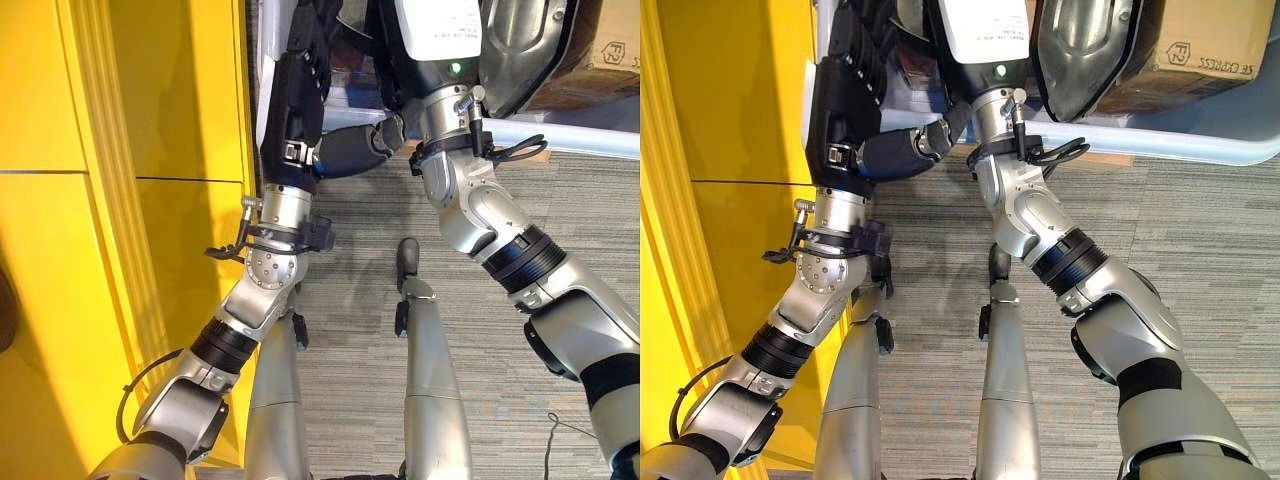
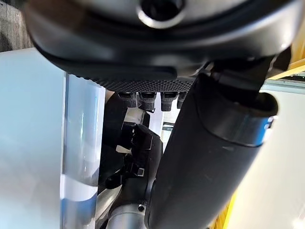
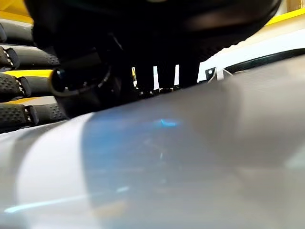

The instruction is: Move parts from the plastic box to the shelf.

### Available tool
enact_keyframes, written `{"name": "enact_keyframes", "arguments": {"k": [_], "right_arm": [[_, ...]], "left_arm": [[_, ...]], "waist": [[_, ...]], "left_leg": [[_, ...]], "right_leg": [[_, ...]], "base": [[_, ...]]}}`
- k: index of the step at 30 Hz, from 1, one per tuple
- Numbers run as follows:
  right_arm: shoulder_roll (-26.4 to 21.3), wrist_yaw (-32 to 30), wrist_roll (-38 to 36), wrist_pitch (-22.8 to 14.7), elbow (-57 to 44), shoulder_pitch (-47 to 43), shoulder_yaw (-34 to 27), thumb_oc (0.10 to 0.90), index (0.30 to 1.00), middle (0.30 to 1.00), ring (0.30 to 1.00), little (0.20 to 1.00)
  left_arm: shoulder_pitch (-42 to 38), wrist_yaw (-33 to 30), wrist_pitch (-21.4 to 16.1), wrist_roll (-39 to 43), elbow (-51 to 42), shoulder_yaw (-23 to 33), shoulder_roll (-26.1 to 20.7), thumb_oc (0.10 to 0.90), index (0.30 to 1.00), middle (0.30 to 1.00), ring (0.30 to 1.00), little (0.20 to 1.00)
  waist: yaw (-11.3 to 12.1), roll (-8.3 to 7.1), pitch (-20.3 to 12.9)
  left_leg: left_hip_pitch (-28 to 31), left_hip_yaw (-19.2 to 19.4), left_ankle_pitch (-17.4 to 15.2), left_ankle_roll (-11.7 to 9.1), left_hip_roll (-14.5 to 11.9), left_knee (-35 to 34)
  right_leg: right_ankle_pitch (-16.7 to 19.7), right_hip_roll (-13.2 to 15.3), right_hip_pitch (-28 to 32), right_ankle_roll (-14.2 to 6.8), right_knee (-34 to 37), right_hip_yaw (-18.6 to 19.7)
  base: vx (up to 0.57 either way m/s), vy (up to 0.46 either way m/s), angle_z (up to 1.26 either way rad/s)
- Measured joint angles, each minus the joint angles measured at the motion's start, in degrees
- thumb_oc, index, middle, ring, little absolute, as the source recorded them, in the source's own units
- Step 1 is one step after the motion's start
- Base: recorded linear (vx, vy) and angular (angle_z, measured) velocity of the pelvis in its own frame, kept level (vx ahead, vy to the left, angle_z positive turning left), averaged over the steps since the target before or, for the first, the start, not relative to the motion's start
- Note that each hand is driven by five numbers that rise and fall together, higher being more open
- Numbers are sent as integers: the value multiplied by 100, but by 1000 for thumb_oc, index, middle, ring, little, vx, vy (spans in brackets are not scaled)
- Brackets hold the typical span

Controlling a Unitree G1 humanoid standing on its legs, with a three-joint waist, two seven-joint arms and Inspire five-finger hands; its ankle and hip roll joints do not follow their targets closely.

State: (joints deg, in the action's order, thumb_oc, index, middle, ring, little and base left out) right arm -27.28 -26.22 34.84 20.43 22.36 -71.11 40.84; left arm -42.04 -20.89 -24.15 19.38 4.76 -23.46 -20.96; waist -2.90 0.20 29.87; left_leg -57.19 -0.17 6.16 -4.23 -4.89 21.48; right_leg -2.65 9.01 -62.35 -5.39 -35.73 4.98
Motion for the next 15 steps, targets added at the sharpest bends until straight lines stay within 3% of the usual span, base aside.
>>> {"name": "enact_keyframes", "arguments": {"k": [7, 15], "right_arm": [[-9, -578, -325, -546, -251, 497, -315, 400, 300, 300, 300, 300], [-15, -858, -811, -1018, -1019, 1515, -860, 400, 300, 300, 300, 300]], "left_arm": [[52, -8, 80, 10, 4, 12, 11, 900, 1000, 1000, 1000, 1000], [344, -9, 122, 17, -229, 201, -16, 900, 1000, 1000, 1000, 1000]], "waist": [[-6, 7, 9], [-165, -8, 30]], "left_leg": [[182, 1, 4, -12, 2, 11], [1032, 22, -102, 23, -3, -122]], "right_leg": [[31, 4, 247, -54, 76, -14], [19, 15, 1142, -75, 301, -40]], "base": [[0, 0, 0], [20, 13, -1]]}}
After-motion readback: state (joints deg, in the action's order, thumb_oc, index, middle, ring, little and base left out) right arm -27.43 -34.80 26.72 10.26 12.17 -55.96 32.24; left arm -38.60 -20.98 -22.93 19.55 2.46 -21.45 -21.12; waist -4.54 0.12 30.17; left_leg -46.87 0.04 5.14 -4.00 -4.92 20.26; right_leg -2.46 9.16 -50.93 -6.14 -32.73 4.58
